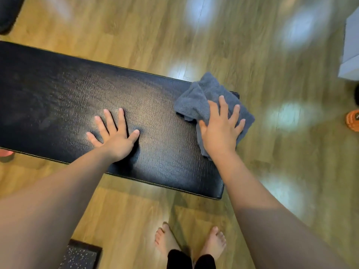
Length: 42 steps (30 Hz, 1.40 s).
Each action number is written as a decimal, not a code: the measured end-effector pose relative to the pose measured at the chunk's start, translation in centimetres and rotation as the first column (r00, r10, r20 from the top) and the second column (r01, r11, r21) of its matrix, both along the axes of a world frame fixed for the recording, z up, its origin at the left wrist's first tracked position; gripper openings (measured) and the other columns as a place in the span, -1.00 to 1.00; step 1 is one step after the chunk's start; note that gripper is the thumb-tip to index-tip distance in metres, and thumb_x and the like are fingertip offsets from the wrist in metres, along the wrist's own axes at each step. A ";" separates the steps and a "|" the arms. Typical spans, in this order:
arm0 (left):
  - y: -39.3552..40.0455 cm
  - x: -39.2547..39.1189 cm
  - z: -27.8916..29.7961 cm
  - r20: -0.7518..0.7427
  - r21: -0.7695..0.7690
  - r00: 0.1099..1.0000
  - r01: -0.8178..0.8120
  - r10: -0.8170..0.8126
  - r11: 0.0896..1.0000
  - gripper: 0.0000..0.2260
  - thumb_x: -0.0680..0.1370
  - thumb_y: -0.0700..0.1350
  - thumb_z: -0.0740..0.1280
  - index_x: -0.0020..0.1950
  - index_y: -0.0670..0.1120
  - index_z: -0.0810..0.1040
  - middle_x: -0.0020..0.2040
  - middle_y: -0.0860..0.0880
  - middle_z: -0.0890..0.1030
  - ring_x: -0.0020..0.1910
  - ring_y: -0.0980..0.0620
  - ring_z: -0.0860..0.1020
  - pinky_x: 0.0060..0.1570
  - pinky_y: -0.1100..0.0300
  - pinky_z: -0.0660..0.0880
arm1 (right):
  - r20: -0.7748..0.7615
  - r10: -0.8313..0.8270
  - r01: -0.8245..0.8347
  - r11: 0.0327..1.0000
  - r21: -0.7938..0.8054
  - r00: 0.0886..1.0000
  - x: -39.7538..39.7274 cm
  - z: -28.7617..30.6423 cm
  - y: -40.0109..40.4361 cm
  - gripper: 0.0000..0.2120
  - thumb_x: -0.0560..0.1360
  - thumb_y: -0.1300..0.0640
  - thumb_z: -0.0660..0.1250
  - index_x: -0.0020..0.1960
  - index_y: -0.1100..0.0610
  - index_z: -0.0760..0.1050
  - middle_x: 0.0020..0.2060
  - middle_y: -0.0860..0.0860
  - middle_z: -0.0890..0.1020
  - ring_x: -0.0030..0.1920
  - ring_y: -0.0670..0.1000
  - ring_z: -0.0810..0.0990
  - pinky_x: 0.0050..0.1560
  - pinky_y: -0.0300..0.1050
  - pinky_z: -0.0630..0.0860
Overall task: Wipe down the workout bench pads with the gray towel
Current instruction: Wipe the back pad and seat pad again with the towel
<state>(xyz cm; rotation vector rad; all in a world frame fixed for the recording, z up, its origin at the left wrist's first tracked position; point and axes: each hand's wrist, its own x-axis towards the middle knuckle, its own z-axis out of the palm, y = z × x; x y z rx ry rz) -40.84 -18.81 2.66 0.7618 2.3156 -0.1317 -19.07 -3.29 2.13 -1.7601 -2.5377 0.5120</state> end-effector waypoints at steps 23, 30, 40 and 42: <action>0.5 0.1 0.6 0.000 0.024 1.000 -0.005 0.005 1.000 -0.32 0.63 0.28 -0.02 0.55 0.17 -0.40 0.56 -0.06 -0.47 0.52 -0.17 -0.48 0.41 -0.37 -0.38 | 0.176 0.244 -0.241 0.970 -0.037 0.954 5.9 0.8 -11.2 -0.20 0.34 -0.31 0.17 0.55 -0.13 0.21 0.59 0.14 0.16 0.47 0.54 0.05 0.31 0.63 0.08; 0.3 0.2 0.4 -0.013 0.044 1.000 -0.013 0.014 0.999 -0.32 0.62 0.28 -0.03 0.55 0.17 -0.42 0.56 -0.07 -0.48 0.51 -0.19 -0.50 0.40 -0.41 -0.38 | 0.213 0.248 -0.237 0.968 -0.078 0.945 4.9 0.5 -11.8 -0.19 0.34 -0.32 0.15 0.56 -0.15 0.14 0.61 0.08 0.12 0.52 0.50 -0.03 0.33 0.64 0.04; -0.1 -0.9 0.7 0.134 0.107 0.991 -0.025 0.010 0.994 -0.38 0.65 0.21 -0.07 0.55 0.18 -0.42 0.52 -0.03 -0.53 0.47 -0.15 -0.56 0.37 -0.39 -0.45 | 0.239 0.213 -0.206 0.977 -0.053 0.947 -1.0 1.0 -14.2 -0.21 0.36 -0.28 0.23 0.55 -0.11 0.18 0.60 0.09 0.14 0.51 0.49 -0.01 0.34 0.64 -0.02; -0.3 -1.3 0.9 0.174 0.166 0.984 -0.064 0.035 0.984 -0.43 0.66 0.19 -0.07 0.58 0.21 -0.32 0.56 0.01 -0.47 0.51 -0.11 -0.51 0.39 -0.36 -0.44 | 0.243 0.200 -0.194 0.980 -0.049 0.949 -2.6 0.9 -14.8 -0.20 0.36 -0.27 0.25 0.56 -0.11 0.16 0.61 0.09 0.11 0.52 0.48 -0.02 0.34 0.64 -0.02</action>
